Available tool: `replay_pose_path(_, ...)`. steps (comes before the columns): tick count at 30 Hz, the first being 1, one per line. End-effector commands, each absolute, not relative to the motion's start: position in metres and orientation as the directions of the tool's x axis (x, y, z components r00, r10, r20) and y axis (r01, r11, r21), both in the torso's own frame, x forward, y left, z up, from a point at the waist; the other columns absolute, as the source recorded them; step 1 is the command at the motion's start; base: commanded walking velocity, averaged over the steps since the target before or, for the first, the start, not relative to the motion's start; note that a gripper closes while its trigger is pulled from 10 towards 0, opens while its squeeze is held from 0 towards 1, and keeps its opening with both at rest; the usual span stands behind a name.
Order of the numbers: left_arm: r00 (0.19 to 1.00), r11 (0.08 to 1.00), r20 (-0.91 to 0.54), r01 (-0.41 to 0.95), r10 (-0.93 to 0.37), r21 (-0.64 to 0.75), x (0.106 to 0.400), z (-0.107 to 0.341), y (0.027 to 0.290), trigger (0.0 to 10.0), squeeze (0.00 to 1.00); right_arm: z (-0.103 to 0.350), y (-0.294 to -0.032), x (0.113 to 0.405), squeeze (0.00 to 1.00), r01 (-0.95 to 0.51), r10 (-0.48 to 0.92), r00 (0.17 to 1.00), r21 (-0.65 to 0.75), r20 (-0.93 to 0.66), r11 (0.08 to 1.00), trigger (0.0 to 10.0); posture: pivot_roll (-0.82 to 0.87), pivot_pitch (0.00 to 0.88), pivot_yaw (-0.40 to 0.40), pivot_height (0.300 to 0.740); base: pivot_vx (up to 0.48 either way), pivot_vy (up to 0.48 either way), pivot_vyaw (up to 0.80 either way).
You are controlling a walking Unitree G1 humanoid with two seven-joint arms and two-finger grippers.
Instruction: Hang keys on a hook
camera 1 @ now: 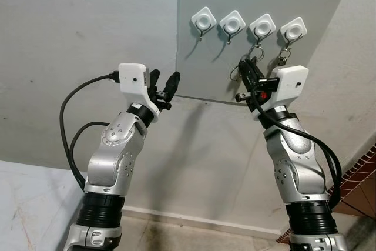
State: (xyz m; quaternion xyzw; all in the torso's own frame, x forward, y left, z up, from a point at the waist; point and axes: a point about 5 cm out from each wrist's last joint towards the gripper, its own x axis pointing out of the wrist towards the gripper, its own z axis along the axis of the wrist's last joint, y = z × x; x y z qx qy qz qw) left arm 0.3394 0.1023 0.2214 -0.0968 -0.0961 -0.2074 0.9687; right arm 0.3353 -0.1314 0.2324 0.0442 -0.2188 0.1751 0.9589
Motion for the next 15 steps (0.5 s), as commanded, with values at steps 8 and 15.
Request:
replay_pose_path(8, 0.85, 0.863, 0.269, 0.493, -0.452, -0.108, 0.341, 0.237, 0.087, 10.0, 0.0, 0.244, -0.129, 0.341, 0.0, -0.377, 0.325, 0.814, 0.013, 0.481, 0.926, 10.0, -0.01, 0.0, -0.029, 0.74, 0.0, 0.0, 0.0)
replay_pose_path(15, 0.837, 0.852, 0.27, 0.515, -0.476, -0.093, 0.34, 0.239, 0.081, 10.0, 0.0, 0.248, -0.121, 0.346, 0.0, -0.373, 0.308, 0.817, 0.039, 0.488, 0.927, 10.0, -0.01, 0.0, -0.031, 0.74, 0.0, 0.0, 0.0)
